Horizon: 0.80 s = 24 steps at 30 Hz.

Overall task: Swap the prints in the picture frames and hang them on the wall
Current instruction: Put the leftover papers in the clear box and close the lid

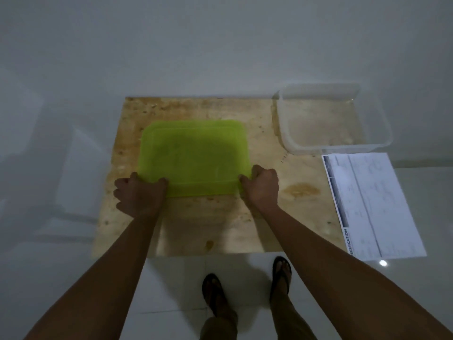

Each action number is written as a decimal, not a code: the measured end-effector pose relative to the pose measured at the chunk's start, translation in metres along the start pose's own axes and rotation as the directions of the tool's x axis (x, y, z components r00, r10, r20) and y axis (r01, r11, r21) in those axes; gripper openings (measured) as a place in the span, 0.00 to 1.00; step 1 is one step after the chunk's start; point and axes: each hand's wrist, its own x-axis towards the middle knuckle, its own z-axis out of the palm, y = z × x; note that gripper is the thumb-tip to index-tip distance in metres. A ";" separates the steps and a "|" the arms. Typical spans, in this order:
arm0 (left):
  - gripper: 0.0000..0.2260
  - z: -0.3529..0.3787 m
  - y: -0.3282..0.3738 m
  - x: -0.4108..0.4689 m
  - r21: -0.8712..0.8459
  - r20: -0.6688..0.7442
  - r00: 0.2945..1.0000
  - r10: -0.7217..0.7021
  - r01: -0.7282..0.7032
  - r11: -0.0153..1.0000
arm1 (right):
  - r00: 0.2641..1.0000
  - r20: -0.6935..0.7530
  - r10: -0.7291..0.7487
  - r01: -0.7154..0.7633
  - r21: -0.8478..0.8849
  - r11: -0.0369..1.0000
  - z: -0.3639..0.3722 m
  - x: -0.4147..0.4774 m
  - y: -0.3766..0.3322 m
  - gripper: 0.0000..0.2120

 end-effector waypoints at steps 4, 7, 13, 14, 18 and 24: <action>0.27 0.015 0.042 -0.043 -0.053 -0.061 0.977 0.205 -0.208 0.977 | 0.997 -0.073 0.000 0.002 0.018 1.000 -0.030 0.000 0.020 0.26; 0.21 0.035 0.087 -0.087 -0.103 0.003 0.923 0.384 -0.382 0.918 | 0.991 -0.125 0.044 -0.036 0.060 0.998 -0.065 0.002 0.048 0.26; 0.12 0.088 0.176 -0.197 -0.318 0.288 0.730 0.620 -0.537 0.781 | 0.963 -0.232 0.140 -0.118 0.105 0.987 -0.152 0.010 0.129 0.18; 0.13 0.100 0.188 -0.216 -0.317 0.336 0.700 0.630 -0.546 0.775 | 0.955 -0.253 0.153 -0.132 0.097 0.986 -0.165 0.012 0.146 0.17; 0.25 0.150 0.218 -0.284 -0.213 0.452 0.635 0.626 -0.605 0.767 | 0.930 -0.300 0.213 -0.230 -0.023 0.973 -0.217 0.024 0.213 0.19; 0.35 0.190 0.235 -0.337 -0.046 0.339 0.756 0.560 -0.581 0.813 | 0.909 -0.221 0.354 -0.365 -0.011 0.931 -0.255 0.043 0.280 0.38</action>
